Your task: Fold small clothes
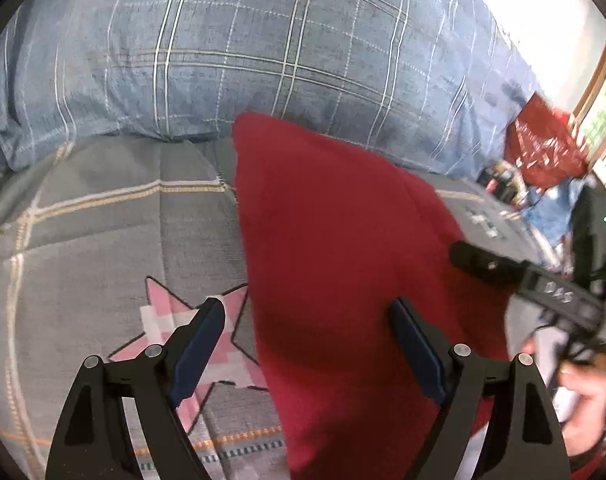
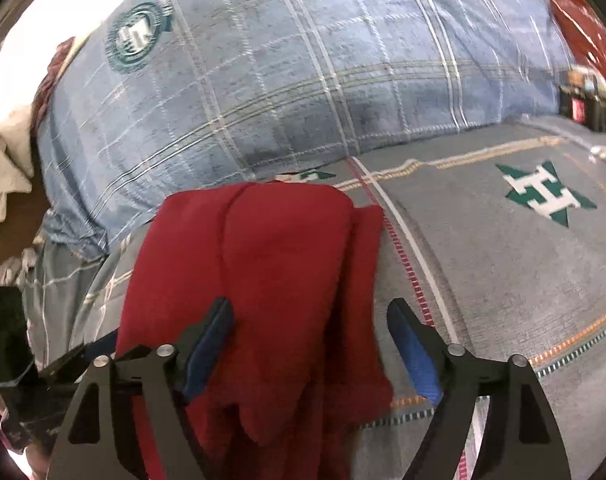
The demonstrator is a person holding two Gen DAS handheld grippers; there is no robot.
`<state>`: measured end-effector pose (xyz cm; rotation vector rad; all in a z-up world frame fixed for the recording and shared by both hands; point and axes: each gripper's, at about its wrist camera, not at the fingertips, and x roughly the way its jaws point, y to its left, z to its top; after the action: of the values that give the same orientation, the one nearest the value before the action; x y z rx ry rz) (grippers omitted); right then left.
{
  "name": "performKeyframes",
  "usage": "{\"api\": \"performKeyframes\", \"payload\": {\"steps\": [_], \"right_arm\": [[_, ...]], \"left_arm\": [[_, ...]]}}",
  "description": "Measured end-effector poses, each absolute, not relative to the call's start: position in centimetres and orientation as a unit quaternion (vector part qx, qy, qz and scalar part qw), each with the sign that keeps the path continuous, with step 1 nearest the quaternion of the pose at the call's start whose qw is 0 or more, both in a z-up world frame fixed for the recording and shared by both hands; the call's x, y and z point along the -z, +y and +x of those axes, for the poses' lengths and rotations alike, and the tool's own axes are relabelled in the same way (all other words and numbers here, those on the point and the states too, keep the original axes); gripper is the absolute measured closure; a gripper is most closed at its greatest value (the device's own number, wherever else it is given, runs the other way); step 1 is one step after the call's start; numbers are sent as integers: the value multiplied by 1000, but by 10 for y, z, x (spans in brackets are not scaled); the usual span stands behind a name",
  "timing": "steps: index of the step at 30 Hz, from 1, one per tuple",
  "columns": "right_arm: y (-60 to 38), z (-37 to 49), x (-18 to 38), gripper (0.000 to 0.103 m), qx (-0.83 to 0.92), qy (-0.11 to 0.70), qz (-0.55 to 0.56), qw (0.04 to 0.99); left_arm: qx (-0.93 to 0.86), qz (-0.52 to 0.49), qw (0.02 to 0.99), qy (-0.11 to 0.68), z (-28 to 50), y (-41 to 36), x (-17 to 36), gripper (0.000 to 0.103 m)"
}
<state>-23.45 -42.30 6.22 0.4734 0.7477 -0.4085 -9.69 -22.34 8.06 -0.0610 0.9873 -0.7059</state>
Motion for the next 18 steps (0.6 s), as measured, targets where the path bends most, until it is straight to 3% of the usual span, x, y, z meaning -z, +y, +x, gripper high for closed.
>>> {"api": "performKeyframes", "payload": {"steps": [7, 8, 10, 11, 12, 13, 18], "right_arm": [[-435, -224, -46, 19, 161, 366, 273, 875], [-433, -223, -46, 33, 149, 366, 270, 878], [-425, -220, -48, 45, 138, 367, 253, 884], [-422, -220, -50, 58, 138, 367, 242, 887], [-419, -222, -54, 64, 138, 364, 233, 891], [-416, -225, -60, 69, 131, 356, 233, 896], [-379, -238, -90, 73, 90, 328, 212, 916]], "left_arm": [[365, -78, 780, 502, -77, -234, -56, 18], [365, -84, 783, 496, -76, -235, -55, 19], [365, -81, 788, 489, -76, -235, -56, 27], [365, -76, 791, 485, -77, -234, -59, 35], [364, -72, 794, 481, -78, -232, -64, 47], [367, -73, 793, 480, -79, -227, -71, 51], [367, -67, 805, 461, -109, -189, -113, 53]]}}
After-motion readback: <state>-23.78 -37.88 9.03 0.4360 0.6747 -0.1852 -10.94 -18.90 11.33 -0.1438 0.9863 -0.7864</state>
